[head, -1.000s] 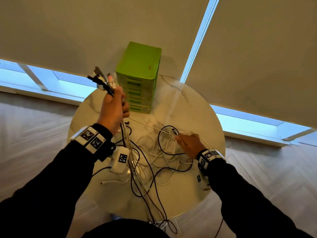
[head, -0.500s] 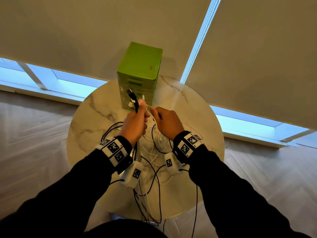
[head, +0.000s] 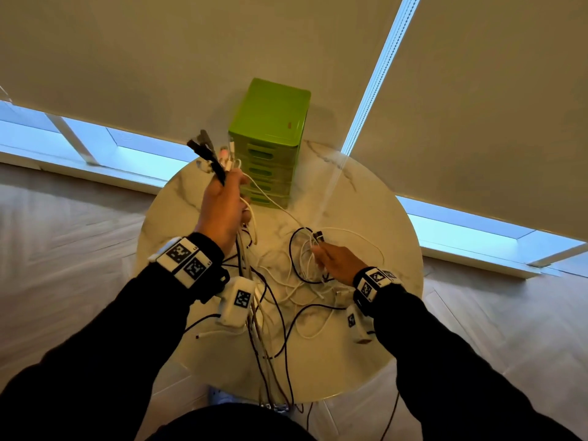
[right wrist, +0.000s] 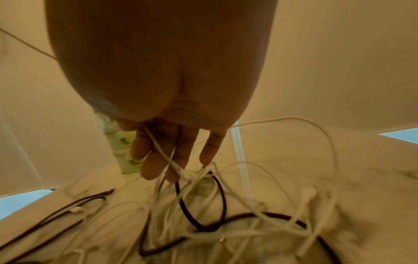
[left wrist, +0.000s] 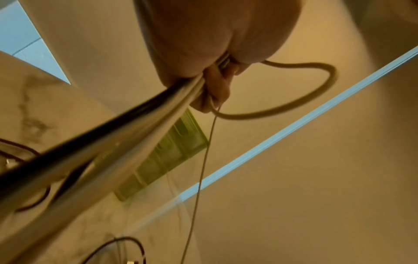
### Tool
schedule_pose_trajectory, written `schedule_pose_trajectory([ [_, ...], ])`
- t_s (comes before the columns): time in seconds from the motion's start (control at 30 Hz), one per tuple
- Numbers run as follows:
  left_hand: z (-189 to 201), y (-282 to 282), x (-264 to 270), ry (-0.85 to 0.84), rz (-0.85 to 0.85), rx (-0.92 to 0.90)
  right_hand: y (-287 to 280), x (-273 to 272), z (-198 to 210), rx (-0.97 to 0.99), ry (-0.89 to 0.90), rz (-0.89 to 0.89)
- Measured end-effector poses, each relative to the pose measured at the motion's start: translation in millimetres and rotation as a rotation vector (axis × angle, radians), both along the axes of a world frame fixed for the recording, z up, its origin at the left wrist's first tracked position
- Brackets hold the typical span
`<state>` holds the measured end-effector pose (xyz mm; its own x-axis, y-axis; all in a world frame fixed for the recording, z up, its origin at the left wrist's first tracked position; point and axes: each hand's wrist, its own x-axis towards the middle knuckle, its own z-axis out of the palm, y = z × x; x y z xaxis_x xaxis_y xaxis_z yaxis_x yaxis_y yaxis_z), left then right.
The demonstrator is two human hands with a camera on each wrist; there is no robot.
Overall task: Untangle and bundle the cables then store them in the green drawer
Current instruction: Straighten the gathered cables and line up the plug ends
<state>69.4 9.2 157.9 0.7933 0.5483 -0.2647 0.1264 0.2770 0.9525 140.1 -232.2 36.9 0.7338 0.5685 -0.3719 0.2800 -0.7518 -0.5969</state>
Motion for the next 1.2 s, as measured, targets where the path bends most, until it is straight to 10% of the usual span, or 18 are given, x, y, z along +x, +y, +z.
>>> schedule_pose_trajectory([
  [0.33, 1, -12, -8, -0.016, -0.045, 0.069, -14, 22, 17, 0.252, -0.116, -0.144],
  [0.5, -2, -58, -3, -0.043, -0.224, 0.078, -50, 11, 40, 0.428, 0.09, -0.517],
  [0.67, -7, -102, 5, -0.067, -0.415, 0.192, -129, -35, 40, 0.13, -0.036, -0.562],
  [0.9, -13, -164, 2, -0.159, -0.592, 0.55, -202, -98, 47, 0.294, -0.03, -0.873],
  [1.07, -16, -199, -6, -0.205, -0.644, 0.542, -229, -143, 46, -0.297, 0.311, -0.611],
  [1.2, -19, -223, -17, -0.209, -0.799, 0.485, -218, -160, 54, -0.202, 0.085, -0.612],
])
